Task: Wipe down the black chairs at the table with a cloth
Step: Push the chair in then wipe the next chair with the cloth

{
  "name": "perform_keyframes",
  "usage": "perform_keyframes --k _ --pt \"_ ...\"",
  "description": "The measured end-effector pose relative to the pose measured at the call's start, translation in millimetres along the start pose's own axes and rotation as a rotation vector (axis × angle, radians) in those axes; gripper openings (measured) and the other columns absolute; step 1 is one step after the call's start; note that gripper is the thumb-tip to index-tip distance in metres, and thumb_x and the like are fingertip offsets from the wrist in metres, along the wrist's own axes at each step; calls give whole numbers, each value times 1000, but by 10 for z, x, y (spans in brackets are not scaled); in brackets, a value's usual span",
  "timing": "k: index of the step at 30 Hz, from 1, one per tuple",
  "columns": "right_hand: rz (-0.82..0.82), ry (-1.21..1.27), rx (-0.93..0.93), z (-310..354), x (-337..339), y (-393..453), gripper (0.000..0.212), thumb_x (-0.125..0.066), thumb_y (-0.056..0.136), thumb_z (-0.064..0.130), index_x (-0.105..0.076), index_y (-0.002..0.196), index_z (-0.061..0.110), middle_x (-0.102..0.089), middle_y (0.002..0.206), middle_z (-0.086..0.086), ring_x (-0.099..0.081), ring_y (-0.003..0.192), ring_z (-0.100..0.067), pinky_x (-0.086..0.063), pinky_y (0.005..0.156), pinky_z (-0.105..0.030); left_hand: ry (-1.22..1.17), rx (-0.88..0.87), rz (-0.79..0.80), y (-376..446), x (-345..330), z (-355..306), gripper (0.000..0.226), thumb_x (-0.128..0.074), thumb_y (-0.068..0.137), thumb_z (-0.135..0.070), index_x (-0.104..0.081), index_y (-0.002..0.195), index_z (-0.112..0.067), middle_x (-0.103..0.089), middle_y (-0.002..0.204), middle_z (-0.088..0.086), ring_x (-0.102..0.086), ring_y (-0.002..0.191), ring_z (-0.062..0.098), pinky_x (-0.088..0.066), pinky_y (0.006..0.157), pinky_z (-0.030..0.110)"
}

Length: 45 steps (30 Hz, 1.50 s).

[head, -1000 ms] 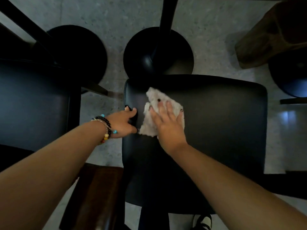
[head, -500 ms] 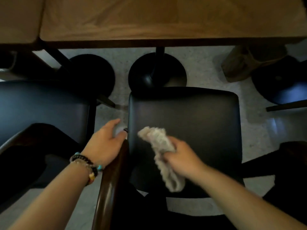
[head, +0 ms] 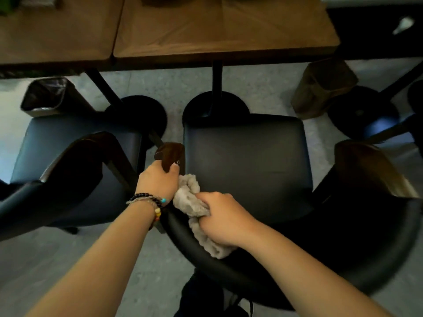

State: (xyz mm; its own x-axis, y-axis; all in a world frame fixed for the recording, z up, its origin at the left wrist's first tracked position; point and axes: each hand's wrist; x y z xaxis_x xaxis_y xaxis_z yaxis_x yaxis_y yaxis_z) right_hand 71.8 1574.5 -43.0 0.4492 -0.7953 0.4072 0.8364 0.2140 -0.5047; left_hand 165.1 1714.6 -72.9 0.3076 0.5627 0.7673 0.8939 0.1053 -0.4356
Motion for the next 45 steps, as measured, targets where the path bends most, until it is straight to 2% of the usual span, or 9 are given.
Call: perform_keyframes --k 7,14,17,20,25,28,32,38,45 --pt "-437 -111 -82 132 -329 -493 43 -54 81 19 -59 120 37 -63 106 6 -61 95 -23 -48 72 -35 73 -61 -23 64 6 -30 33 -43 96 -42 -53 98 -11 -53 91 5 -40 58 10 -29 50 25" --pt "-746 -449 -213 441 -789 -422 64 -67 76 20 -53 134 43 -62 122 13 -60 107 -19 -49 78 -32 -100 -145 197 -107 222 110 38 -42 99 -34 -57 127 -12 -62 124 14 -58 96 28 -46 80 32" --pt "-771 -445 -248 576 -886 -479 61 -70 77 21 -55 134 38 -63 124 8 -57 112 -20 -46 82 -30 -210 -307 269 -275 721 390 49 -48 99 -29 -37 146 -20 -50 144 3 -53 124 17 -41 105 28" --pt "-781 -194 -246 743 -937 -514 55 -67 82 13 -58 134 30 -63 123 4 -58 110 -20 -43 81 -25 -141 -554 206 -372 1370 782 58 -51 98 -30 -27 150 -26 -39 150 -7 -50 105 -17 -37 93 11" --pt "-761 90 -65 1227 -1253 -451 66 -57 87 -1 -46 142 33 -50 127 17 -48 114 3 -33 83 5 73 -723 -10 -324 2178 1591 64 -55 95 -27 -24 151 -21 -34 152 0 -34 137 16 -30 109 27" --pt "-663 205 16 1530 -1481 -213 62 -57 93 8 -39 145 37 -45 141 15 -42 130 -3 -35 102 -11 206 -594 2 -131 2376 2120 68 -52 96 -36 -18 153 -21 -31 155 2 -30 140 20 -32 111 35" --pt "-614 192 88 1977 -1856 177 65 -55 97 15 -28 152 35 -35 152 14 -33 138 -4 -30 114 -25 430 -445 63 31 2460 2689 69 -33 95 -57 -15 153 -24 -41 149 2 -46 130 21 -46 97 37" --pt "-640 -14 115 2401 -2151 956 65 -55 90 8 -35 148 27 -32 152 7 -32 136 -11 -29 105 -22 592 -607 -101 56 2334 2807 63 -10 91 -63 -42 135 -31 -64 115 -9 -63 100 14 -49 69 31" --pt "-834 -200 51 2385 -2375 1646 20 -59 80 20 -72 91 11 -65 107 -7 -43 130 -27 -29 113 -46 618 -781 -159 189 2366 2885 56 -12 95 -58 -46 126 -25 -65 100 -7 -64 77 15 -46 56 29"
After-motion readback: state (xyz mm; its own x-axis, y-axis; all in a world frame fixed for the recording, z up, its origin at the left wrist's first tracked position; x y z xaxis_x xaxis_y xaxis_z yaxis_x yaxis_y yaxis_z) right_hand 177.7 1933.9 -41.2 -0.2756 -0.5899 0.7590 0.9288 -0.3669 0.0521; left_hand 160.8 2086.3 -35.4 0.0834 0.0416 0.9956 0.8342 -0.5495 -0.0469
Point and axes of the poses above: each hand's wrist, its own y-axis towards the middle knuckle, its own x-axis out of the back of the hand, z = x × y
